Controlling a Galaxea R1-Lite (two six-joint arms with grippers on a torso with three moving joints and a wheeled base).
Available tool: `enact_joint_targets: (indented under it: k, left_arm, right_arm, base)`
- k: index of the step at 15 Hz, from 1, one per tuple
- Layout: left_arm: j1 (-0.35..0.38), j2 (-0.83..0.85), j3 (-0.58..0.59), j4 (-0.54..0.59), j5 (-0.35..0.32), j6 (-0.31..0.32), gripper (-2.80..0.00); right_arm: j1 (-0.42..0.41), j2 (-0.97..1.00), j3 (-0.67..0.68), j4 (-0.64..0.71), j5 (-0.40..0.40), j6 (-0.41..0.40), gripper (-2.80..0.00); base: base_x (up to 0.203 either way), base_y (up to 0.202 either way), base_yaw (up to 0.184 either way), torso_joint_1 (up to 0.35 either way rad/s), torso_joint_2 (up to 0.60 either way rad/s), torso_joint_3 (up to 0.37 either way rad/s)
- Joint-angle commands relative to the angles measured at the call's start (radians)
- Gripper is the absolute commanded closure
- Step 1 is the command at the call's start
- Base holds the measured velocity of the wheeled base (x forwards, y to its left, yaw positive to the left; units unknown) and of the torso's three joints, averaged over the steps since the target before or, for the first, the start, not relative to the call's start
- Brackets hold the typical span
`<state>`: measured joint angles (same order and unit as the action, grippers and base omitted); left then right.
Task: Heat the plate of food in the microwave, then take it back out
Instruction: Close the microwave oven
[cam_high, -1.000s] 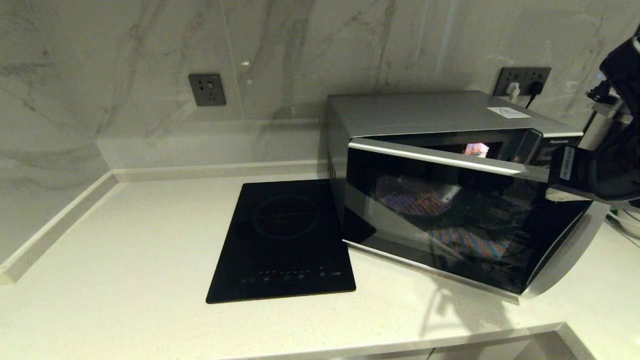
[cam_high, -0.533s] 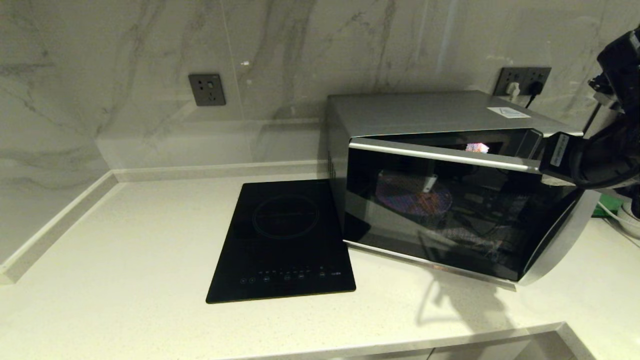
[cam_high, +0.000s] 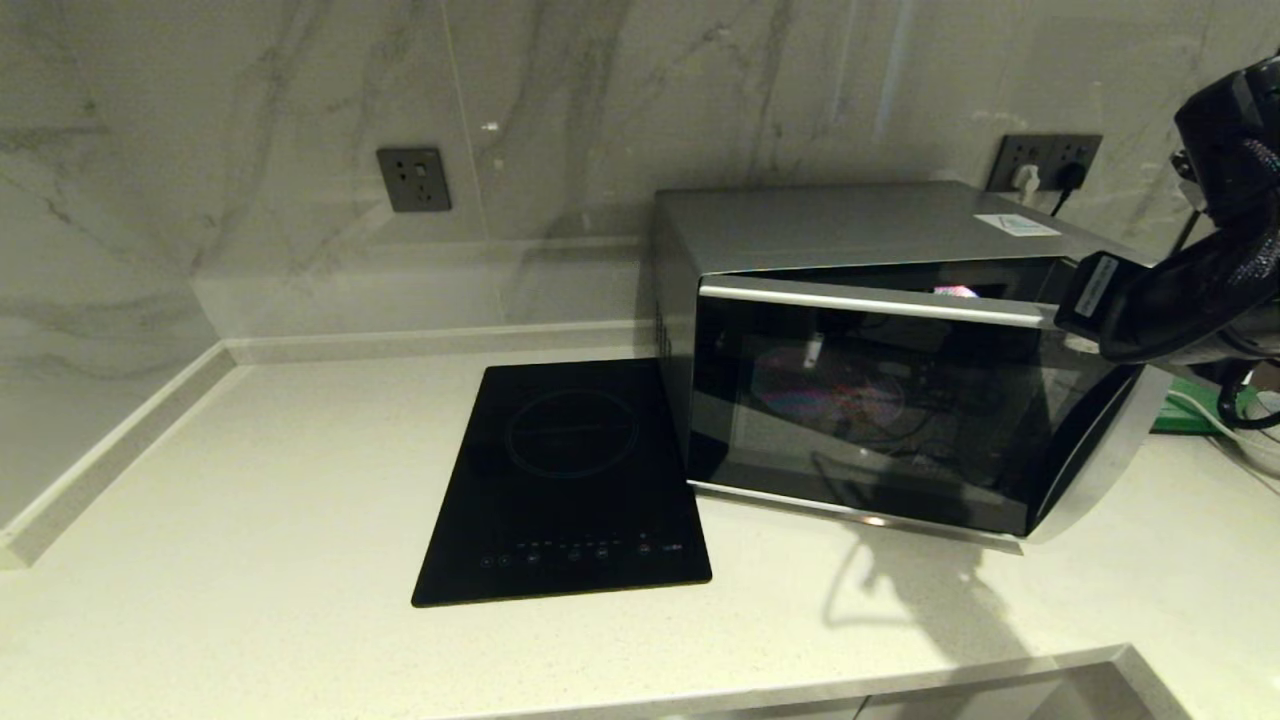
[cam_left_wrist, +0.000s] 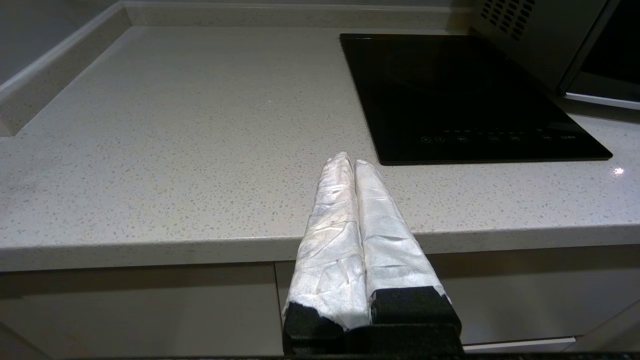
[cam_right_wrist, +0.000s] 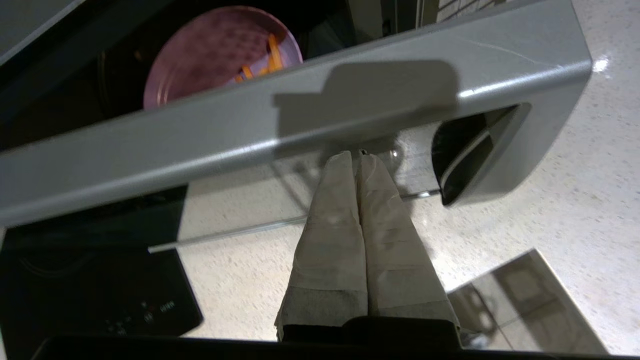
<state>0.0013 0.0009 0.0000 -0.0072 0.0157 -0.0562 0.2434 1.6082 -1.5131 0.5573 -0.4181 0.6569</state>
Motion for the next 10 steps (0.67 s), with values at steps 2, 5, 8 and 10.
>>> enact_joint_targets:
  k: [2,5,8,10]
  left_arm:
    - [0.000,0.001,0.000,0.000,0.001,-0.001,0.00]
    - [0.000,0.001,0.000,0.000,0.001,-0.001,0.00]
    - [0.000,0.001,0.000,0.000,0.001,-0.001,0.00]
    - [0.000,0.001,0.000,0.000,0.000,-0.001,0.00]
  right_arm:
    - [-0.010,0.034,0.008,-0.068,-0.008,0.009,0.00]
    - [-0.017,0.070,0.008,-0.118,-0.033,0.010,0.00]
    - [-0.019,0.097,0.005,-0.156,-0.034,0.012,0.00]
    - [-0.019,0.106,0.001,-0.176,-0.033,0.013,0.00]
  base:
    - [0.000,0.000,0.000,0.000,0.00,0.000]
    - [0.000,0.000,0.000,0.000,0.00,0.000]
    - [0.000,0.000,0.000,0.000,0.00,0.000]
    - [0.000,0.000,0.000,0.000,0.00,0.000]
